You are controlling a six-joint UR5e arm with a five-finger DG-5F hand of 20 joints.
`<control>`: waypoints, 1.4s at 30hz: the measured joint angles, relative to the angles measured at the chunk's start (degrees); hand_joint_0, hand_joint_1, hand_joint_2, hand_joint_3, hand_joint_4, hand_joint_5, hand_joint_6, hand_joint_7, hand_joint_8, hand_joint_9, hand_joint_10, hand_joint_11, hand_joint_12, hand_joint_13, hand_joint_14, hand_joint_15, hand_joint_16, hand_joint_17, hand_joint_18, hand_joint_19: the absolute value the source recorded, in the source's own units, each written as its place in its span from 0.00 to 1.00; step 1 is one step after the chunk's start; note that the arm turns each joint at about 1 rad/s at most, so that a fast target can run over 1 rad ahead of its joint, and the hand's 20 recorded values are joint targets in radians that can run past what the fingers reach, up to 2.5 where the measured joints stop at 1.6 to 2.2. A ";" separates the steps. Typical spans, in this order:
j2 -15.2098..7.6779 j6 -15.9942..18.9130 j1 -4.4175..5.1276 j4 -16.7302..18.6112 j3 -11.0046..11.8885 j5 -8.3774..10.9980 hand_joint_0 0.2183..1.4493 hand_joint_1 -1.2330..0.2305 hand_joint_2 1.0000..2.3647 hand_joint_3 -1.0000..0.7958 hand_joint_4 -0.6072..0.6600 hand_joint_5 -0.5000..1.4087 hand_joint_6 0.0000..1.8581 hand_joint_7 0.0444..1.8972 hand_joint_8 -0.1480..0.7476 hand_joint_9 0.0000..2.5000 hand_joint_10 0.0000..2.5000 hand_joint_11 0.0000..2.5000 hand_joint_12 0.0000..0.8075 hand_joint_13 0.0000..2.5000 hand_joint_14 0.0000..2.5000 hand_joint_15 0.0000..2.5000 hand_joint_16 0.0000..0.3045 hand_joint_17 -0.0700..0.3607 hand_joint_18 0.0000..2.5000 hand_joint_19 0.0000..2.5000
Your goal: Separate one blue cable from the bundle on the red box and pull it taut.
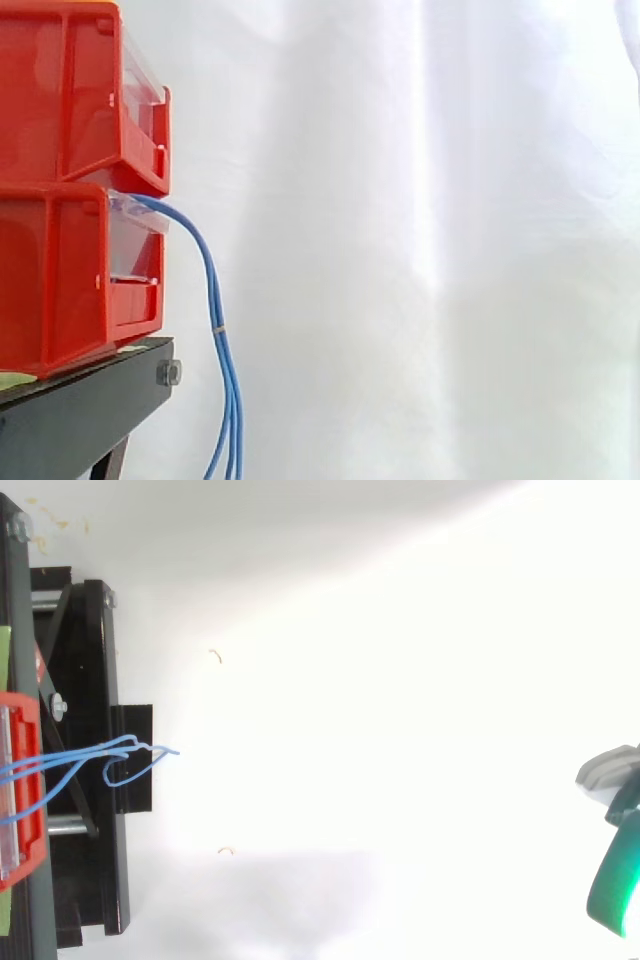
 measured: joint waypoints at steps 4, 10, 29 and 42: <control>0.00 0.00 0.00 -0.55 -0.01 -0.03 0.24 0.55 0.00 0.28 0.59 0.13 0.27 0.33 0.46 0.10 0.00 0.02 0.42 0.11 0.00 0.06 0.16 0.41 0.16 0.12; -0.03 -0.31 -0.01 -0.66 -0.01 -0.05 0.24 0.54 0.00 0.28 0.59 0.13 0.27 0.33 0.46 0.10 0.00 0.01 0.42 0.12 0.00 0.06 0.15 0.41 0.16 0.12; -2.86 -2.12 -0.05 4.45 -0.09 2.10 0.24 0.51 0.00 0.28 0.60 0.13 0.27 0.33 0.46 0.12 0.00 0.02 0.41 0.13 0.00 0.06 0.15 0.40 0.19 0.12; -5.10 -4.23 -0.35 6.87 -0.08 4.45 0.24 0.51 0.00 0.28 0.60 0.13 0.27 0.34 0.46 0.12 0.00 0.02 0.41 0.13 0.00 0.06 0.15 0.40 0.19 0.12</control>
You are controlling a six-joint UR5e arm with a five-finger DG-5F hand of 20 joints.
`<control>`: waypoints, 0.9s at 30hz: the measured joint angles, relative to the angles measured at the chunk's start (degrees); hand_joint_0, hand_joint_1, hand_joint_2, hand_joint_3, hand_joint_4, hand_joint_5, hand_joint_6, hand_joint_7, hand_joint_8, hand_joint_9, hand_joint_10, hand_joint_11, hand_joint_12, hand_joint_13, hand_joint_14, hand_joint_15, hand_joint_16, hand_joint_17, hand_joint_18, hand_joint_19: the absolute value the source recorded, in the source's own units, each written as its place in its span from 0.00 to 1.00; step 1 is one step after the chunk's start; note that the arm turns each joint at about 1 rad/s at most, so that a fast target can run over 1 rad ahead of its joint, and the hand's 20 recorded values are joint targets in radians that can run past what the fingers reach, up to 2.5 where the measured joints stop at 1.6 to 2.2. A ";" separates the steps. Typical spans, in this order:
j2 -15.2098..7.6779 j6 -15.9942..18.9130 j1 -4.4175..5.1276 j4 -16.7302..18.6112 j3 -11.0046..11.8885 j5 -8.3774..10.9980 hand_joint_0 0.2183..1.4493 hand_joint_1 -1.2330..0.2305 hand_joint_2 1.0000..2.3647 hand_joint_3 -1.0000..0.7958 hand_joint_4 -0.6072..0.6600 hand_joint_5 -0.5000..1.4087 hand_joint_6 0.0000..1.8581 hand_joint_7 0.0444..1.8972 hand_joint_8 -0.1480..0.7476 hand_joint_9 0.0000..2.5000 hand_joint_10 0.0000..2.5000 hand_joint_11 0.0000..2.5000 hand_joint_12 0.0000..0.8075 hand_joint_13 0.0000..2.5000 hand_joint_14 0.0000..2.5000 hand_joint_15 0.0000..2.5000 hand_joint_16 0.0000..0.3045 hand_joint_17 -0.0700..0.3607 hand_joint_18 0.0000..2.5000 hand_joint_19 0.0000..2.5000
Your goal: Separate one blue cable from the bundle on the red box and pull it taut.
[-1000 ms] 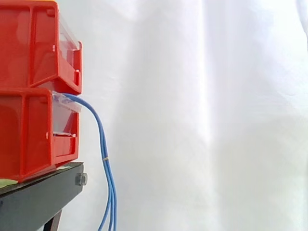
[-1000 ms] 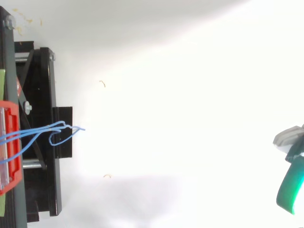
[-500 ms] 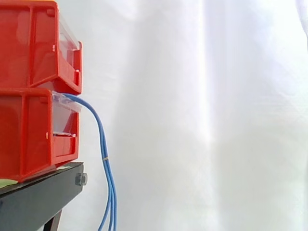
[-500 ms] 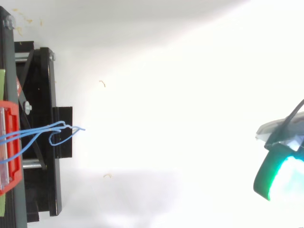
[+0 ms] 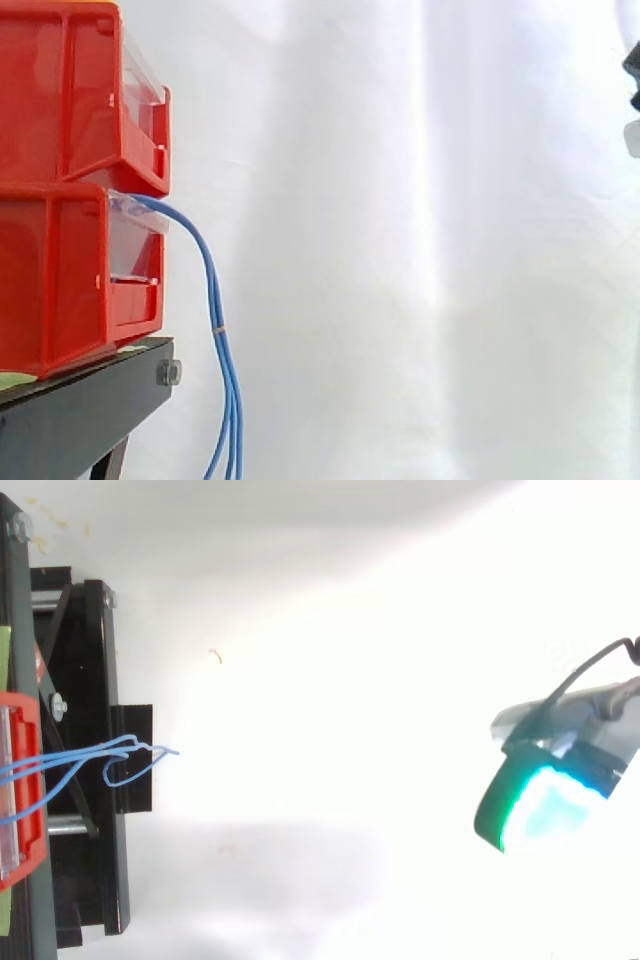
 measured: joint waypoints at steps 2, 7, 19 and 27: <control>-0.29 -1.18 -0.06 0.64 0.00 0.65 0.24 0.51 0.00 0.28 0.60 0.13 0.27 0.34 0.46 0.12 0.00 0.02 0.41 0.13 0.00 0.06 0.15 0.40 0.19 0.13; -1.74 -2.19 -0.32 2.51 -0.01 1.09 0.24 0.51 0.00 0.28 0.60 0.13 0.27 0.34 0.46 0.12 0.00 0.02 0.41 0.13 0.00 0.06 0.15 0.40 0.19 0.13; -6.30 -1.91 -1.00 7.87 -0.01 1.37 0.24 0.51 0.00 0.28 0.61 0.13 0.27 0.34 0.46 0.12 0.00 0.02 0.41 0.13 0.00 0.06 0.15 0.40 0.19 0.13; -6.60 -3.85 -1.07 9.12 -0.01 3.96 0.24 0.51 0.00 0.28 0.61 0.13 0.27 0.34 0.46 0.12 0.00 0.03 0.41 0.13 0.00 0.06 0.15 0.40 0.19 0.13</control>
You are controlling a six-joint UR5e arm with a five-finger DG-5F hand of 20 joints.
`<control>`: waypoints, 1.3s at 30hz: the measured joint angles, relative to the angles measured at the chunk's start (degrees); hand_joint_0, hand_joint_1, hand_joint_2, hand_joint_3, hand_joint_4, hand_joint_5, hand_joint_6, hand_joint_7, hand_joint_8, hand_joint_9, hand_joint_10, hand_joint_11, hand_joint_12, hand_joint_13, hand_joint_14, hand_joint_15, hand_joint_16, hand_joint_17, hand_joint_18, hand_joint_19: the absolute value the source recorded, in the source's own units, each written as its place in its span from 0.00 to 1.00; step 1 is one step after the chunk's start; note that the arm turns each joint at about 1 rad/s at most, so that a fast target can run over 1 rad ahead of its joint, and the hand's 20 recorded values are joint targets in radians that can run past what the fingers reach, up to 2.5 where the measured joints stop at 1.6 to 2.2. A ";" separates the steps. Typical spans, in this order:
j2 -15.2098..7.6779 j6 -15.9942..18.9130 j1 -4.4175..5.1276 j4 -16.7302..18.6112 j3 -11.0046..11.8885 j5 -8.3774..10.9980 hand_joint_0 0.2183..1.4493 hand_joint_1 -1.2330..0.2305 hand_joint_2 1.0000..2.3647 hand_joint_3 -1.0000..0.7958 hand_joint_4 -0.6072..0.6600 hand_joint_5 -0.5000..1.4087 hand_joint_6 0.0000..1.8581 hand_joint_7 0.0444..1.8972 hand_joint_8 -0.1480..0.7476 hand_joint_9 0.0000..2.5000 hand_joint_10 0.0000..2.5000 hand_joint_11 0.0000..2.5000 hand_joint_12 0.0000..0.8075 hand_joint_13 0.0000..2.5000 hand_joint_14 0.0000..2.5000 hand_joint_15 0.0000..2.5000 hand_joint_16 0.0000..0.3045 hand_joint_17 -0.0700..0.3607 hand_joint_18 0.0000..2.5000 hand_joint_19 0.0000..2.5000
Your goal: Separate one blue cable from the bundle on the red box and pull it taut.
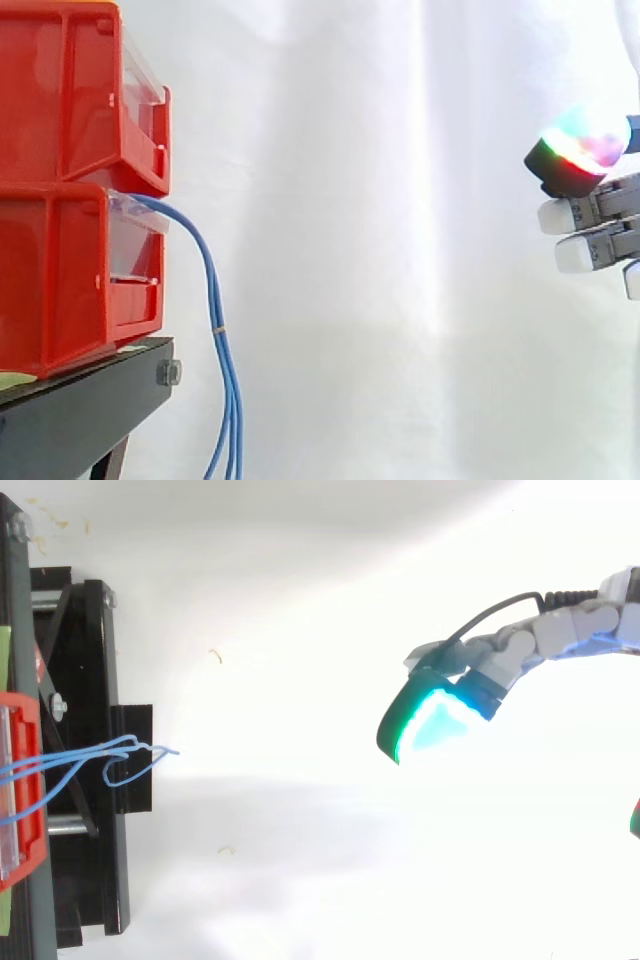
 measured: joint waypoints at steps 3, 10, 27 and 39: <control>0.00 -0.84 -0.02 0.57 0.00 0.31 0.24 0.51 0.00 0.28 0.61 0.13 0.27 0.34 0.46 0.12 0.00 0.03 0.41 0.13 0.00 0.06 0.15 0.40 0.19 0.13; -0.02 -3.68 -0.01 2.05 0.00 1.31 0.24 0.51 0.00 0.28 0.61 0.13 0.27 0.34 0.46 0.12 0.00 0.03 0.41 0.13 0.00 0.06 0.15 0.40 0.19 0.13; -0.02 -10.23 0.00 2.94 0.00 3.76 0.24 0.51 0.00 0.28 0.61 0.14 0.27 0.34 0.47 0.13 0.00 0.03 0.41 0.13 0.00 0.06 0.15 0.40 0.19 0.13; -2.31 -15.45 -0.03 5.79 0.05 5.49 0.24 0.51 0.00 0.28 0.61 0.13 0.27 0.34 0.47 0.12 0.00 0.03 0.41 0.13 0.00 0.06 0.15 0.40 0.19 0.13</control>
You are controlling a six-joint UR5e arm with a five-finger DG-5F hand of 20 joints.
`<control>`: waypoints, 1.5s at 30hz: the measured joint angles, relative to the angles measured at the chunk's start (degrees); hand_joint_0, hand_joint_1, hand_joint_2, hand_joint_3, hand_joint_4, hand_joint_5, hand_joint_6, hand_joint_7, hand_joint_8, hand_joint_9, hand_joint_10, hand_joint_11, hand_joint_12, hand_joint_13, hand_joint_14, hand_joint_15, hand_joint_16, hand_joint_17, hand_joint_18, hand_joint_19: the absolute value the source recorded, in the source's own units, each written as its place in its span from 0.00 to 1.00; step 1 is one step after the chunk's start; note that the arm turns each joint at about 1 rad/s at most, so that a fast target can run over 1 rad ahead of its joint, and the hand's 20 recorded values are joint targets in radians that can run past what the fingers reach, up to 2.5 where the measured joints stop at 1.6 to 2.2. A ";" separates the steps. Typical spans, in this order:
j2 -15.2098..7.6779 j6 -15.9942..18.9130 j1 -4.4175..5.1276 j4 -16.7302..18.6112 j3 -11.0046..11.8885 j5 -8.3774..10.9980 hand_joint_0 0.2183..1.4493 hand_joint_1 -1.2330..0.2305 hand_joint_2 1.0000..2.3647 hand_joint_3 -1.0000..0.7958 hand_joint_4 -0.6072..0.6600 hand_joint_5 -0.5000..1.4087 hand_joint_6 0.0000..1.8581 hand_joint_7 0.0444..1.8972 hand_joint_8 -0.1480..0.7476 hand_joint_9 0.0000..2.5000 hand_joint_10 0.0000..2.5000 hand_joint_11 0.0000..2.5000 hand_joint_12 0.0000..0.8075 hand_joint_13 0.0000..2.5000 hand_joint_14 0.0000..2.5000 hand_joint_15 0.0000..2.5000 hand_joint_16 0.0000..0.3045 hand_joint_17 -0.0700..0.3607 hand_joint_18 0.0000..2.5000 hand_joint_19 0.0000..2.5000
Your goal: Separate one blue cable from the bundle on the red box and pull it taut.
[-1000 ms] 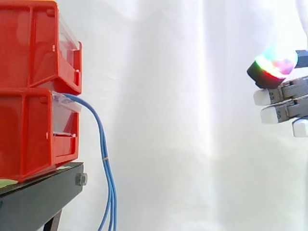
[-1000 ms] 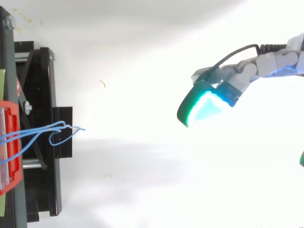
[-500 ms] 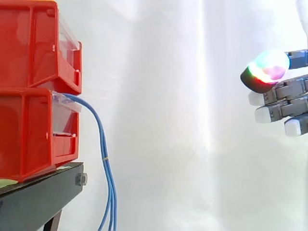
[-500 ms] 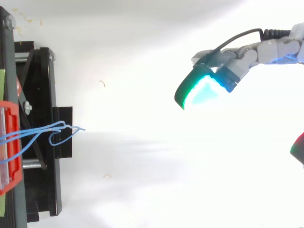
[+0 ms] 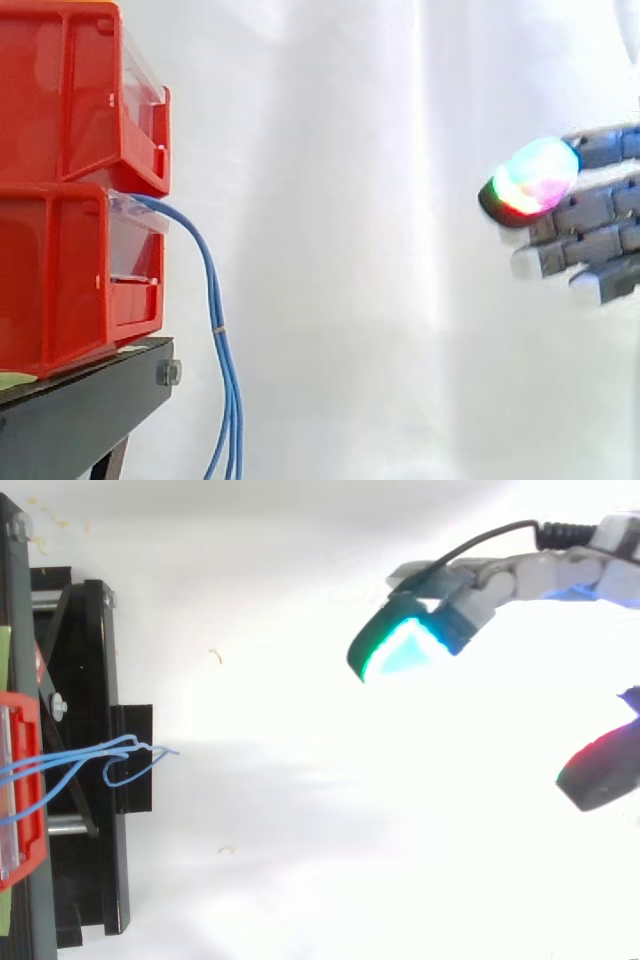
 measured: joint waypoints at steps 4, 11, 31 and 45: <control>-3.57 0.96 -0.06 3.38 0.00 0.14 0.24 0.51 0.00 0.28 0.61 0.13 0.27 0.34 0.47 0.13 0.00 0.03 0.41 0.13 0.00 0.06 0.15 0.40 0.19 0.13; -8.00 1.85 -0.24 10.26 0.02 0.87 0.24 0.50 0.00 0.28 0.61 0.13 0.27 0.34 0.47 0.13 0.00 0.03 0.42 0.14 0.00 0.07 0.15 0.40 0.19 0.13; -8.92 -0.25 -0.52 11.79 0.03 5.83 0.24 0.50 0.00 0.28 0.61 0.13 0.27 0.33 0.47 0.13 0.00 0.02 0.41 0.14 0.00 0.07 0.15 0.40 0.19 0.13; -13.74 2.79 -0.85 15.52 0.22 10.40 0.24 0.51 0.00 0.28 0.61 0.13 0.27 0.33 0.47 0.13 0.00 0.03 0.42 0.15 0.00 0.07 0.15 0.40 0.20 0.14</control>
